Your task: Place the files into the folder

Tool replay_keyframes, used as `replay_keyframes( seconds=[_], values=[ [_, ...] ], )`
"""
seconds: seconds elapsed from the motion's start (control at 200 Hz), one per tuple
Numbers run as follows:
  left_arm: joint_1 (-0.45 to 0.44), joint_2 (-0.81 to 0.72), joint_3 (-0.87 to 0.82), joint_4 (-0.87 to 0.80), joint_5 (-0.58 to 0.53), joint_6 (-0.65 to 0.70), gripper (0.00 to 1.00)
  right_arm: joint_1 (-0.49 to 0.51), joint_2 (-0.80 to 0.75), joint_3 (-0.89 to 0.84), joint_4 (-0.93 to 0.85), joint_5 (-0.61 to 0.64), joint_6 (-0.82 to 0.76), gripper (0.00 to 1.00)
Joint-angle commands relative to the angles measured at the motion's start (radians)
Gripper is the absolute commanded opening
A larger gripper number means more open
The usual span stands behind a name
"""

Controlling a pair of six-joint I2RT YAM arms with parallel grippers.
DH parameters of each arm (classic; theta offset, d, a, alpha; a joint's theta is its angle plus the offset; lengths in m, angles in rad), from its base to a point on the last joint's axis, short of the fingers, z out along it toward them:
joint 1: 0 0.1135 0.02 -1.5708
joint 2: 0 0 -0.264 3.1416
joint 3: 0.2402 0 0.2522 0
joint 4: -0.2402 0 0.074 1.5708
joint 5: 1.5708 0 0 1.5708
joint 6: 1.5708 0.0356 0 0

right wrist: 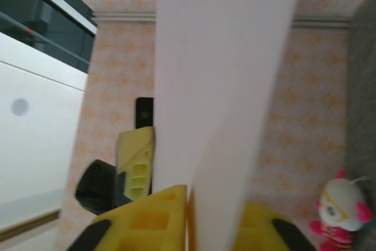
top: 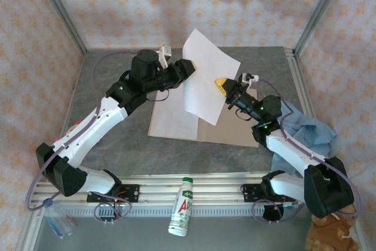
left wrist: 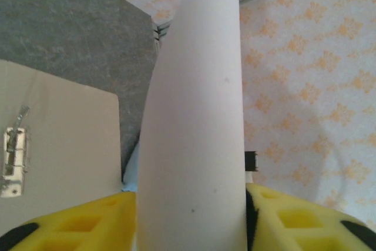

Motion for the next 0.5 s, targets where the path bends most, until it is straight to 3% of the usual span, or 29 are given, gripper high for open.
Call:
replay_keyframes(
  seconds=[0.0, 0.195, 0.38, 0.495],
  values=[
    [0.011, -0.005, 0.019, -0.014, 0.016, 0.023, 0.56, 0.004, -0.075, 0.068, -0.171, -0.027, -0.124, 0.0],
    [0.038, -0.012, 0.007, -0.04, 0.019, 0.043, 0.71, -0.012, -0.126, 0.152, -0.421, -0.065, -0.262, 0.0],
    [0.104, -0.005, 0.017, -0.146, 0.029, 0.117, 0.76, -0.02, -0.128, 0.394, -1.121, -0.049, -0.679, 0.0],
    [0.149, 0.0, -0.005, -0.222, 0.001, 0.186, 0.79, -0.025, -0.085, 0.604, -1.549, 0.08, -0.958, 0.0]
  ],
)
